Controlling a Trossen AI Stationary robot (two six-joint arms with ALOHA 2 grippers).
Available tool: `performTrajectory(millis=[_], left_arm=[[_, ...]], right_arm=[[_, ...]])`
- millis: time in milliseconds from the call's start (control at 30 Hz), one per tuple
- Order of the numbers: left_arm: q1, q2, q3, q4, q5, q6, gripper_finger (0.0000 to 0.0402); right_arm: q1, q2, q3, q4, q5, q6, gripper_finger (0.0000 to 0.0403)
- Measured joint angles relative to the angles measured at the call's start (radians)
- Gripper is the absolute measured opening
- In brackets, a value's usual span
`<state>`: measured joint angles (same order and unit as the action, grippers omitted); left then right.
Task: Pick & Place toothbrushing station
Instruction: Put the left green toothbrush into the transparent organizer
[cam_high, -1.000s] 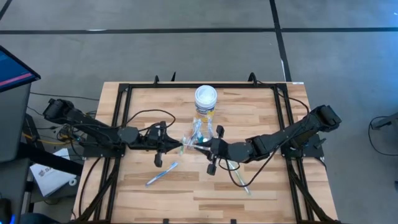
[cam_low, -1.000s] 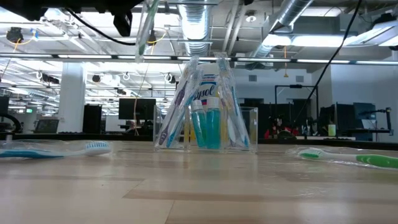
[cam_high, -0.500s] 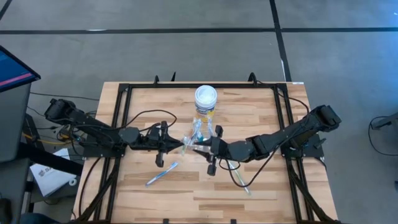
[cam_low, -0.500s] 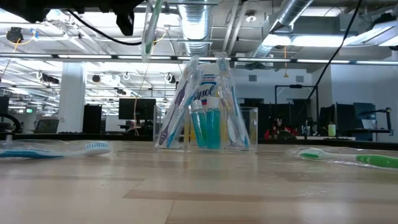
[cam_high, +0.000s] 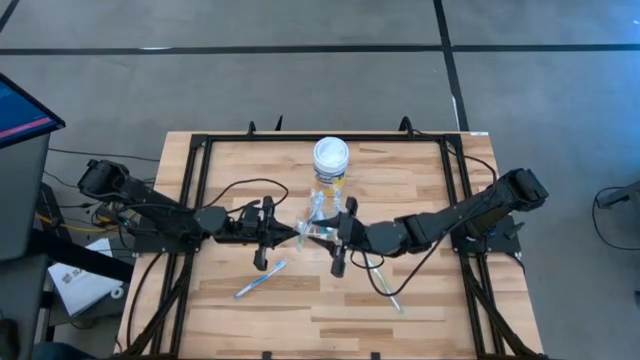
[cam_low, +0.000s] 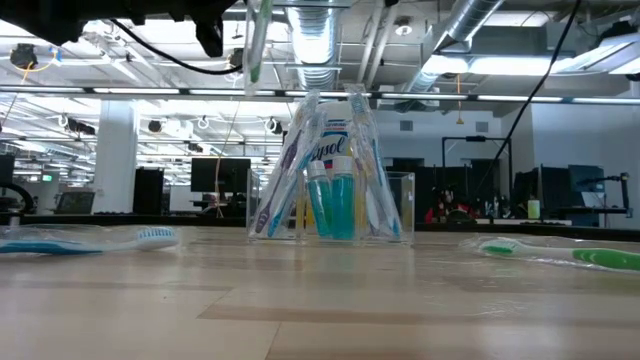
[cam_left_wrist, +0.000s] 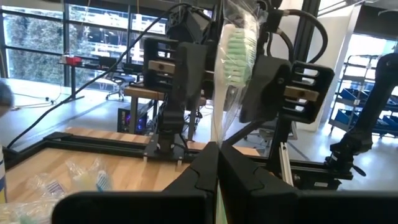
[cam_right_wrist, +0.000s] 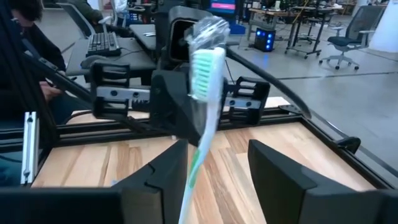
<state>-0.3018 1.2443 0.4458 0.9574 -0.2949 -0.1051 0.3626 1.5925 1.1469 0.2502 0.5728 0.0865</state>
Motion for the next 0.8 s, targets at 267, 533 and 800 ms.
performTrajectory(millis=[267, 533, 800], left_arm=[[0.021, 0.012, 0.021, 0.008, 0.007, 0.004, 0.0], [0.022, 0.106, 0.081, 0.003, 0.023, 0.042, 0.0], [0.021, 0.125, 0.102, 0.01, 0.039, 0.049, 0.0]], right_arm=[[-0.001, 0.0, 0.0, 0.014, 0.0, 0.0, 0.014], [-0.011, 0.0, 0.0, 0.017, 0.0, 0.0, 0.0132], [-0.01, 0.0, 0.0, 0.013, 0.0, 0.0, 0.0119]])
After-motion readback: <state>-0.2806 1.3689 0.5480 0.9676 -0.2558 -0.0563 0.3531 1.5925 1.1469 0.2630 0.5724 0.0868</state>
